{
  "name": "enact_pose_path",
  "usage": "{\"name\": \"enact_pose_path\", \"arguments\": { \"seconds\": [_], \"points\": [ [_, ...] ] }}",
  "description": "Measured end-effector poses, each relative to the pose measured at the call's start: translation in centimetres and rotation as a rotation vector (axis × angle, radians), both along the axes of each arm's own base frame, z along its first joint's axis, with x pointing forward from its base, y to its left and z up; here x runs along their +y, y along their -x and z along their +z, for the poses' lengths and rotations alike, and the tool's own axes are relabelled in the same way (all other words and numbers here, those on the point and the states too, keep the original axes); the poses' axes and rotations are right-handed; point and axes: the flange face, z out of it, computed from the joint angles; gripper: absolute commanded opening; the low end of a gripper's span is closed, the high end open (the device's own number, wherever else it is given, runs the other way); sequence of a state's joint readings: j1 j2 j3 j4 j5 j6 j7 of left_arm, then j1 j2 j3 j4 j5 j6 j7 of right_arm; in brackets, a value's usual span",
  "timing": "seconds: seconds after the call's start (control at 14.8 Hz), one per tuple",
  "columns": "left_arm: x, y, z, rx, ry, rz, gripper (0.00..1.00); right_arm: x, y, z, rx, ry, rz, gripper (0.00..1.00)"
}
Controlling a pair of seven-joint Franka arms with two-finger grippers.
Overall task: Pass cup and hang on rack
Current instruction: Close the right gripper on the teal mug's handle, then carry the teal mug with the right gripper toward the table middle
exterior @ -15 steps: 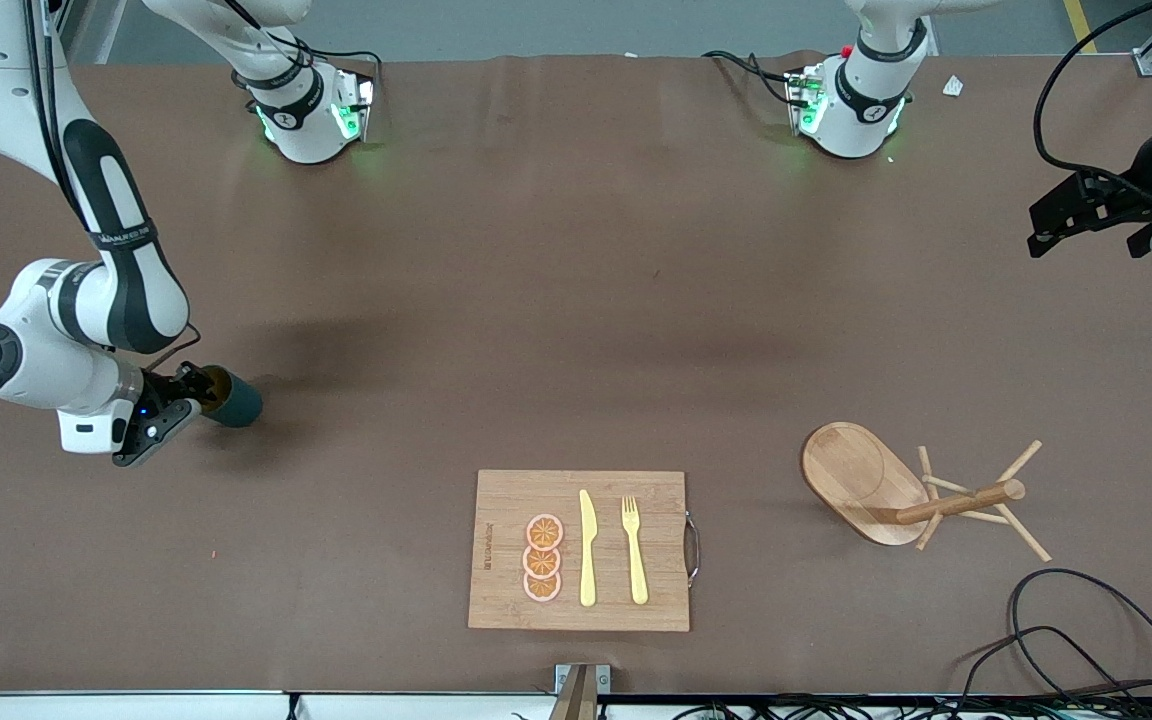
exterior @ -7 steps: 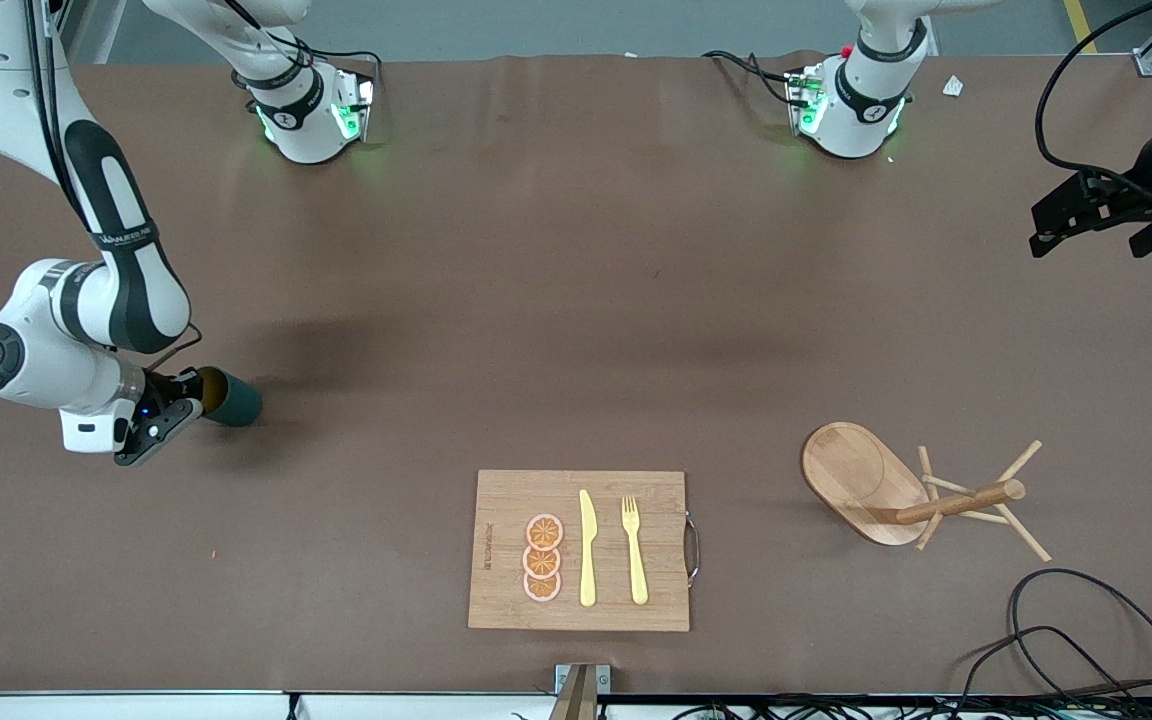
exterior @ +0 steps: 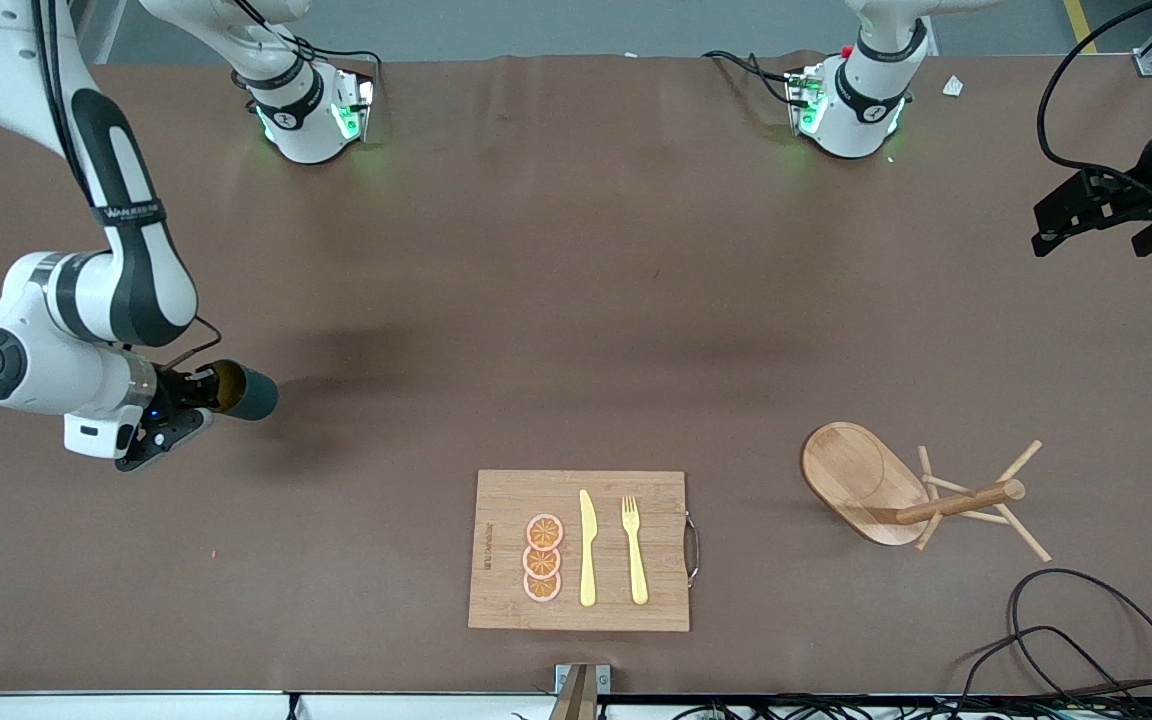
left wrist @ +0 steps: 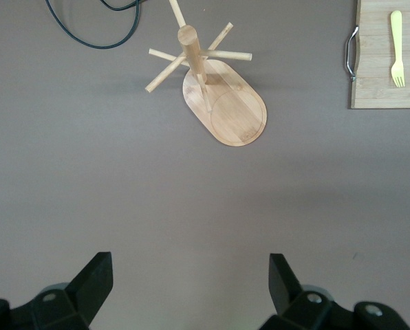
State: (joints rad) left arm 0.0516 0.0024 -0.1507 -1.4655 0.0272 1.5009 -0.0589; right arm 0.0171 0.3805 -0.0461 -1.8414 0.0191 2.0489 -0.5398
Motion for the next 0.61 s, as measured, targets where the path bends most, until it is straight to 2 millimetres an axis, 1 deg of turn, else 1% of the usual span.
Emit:
{"name": "enact_pose_path", "arguments": {
  "seconds": [0.14,0.27,0.41,0.61],
  "points": [
    [0.0,0.0,0.0,0.0,0.0,0.0,1.0,3.1,0.5,1.9,0.011,0.025,-0.112,0.0],
    [0.0,0.0,0.1,-0.002,0.0,0.001,1.0,7.2,1.1,3.5,0.01,0.05,-0.225,0.0],
    [0.1,0.0,0.1,-0.002,0.0,0.002,1.0,12.5,2.0,4.5,0.003,0.069,-0.319,0.0],
    [0.2,0.0,0.1,-0.002,0.0,0.004,1.0,21.1,4.2,4.7,-0.007,0.099,-0.427,0.0]
  ]
}}
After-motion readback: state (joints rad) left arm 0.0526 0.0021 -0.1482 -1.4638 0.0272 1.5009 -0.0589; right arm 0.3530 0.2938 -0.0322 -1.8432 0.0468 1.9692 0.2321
